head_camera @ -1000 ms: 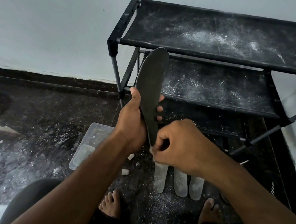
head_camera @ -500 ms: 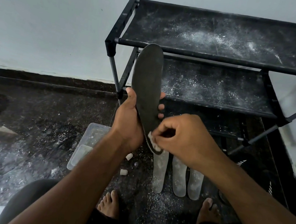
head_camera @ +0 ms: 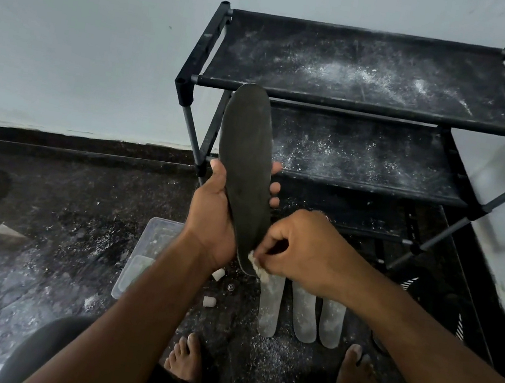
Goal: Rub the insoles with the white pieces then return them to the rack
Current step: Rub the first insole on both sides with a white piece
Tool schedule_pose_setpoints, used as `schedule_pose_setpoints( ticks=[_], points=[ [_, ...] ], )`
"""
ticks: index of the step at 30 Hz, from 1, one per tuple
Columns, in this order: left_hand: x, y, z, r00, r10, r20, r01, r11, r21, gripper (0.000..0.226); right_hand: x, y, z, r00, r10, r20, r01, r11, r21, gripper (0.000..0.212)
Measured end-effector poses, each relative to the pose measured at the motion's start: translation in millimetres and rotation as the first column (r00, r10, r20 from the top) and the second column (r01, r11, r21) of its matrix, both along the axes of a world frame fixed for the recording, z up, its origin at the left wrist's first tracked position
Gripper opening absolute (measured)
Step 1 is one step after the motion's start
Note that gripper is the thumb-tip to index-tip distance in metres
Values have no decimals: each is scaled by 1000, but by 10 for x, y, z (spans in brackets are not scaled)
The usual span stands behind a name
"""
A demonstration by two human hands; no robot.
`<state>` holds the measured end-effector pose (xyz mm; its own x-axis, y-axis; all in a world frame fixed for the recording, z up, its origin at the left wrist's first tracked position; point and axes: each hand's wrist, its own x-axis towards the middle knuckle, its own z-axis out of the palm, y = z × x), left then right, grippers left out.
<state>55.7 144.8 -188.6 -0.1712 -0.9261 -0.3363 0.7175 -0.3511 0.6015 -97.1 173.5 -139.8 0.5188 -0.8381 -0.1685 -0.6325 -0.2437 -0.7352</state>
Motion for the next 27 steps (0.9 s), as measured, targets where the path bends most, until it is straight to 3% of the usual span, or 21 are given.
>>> schedule_pose_setpoints(
  ticks=[2,7,10,12,15,19,23,27],
  points=[
    [2,0,16,1000,5,12,-5,1000,-8,84,-19,0,-3,999,25,-21,-24,999,35,6],
    [-35,14,40,1000,10,7,-10,1000,10,81,-30,-58,-17,981,-151,125,160,985,-69,4],
    [-12,11,28,999,26,19,-27,1000,15,84,-36,-35,-37,1000,0,-2,0,999,46,6],
    [1,4,8,999,26,36,-27,999,23,84,-60,-30,-16,1000,29,-8,-29,996,79,7],
    [-20,22,19,997,4,78,-8,999,46,76,-124,-104,35,969,-178,170,168,983,72,6],
    [-62,86,29,992,-4,127,-8,995,95,64,-206,-219,-33,832,-430,352,419,901,110,8],
    [-93,156,4,990,0,139,-25,984,178,61,-213,-266,-202,785,-507,356,527,849,49,12],
    [-108,242,-48,963,-22,269,-37,977,212,51,-208,-335,-362,759,-622,194,619,781,82,16]
  ],
)
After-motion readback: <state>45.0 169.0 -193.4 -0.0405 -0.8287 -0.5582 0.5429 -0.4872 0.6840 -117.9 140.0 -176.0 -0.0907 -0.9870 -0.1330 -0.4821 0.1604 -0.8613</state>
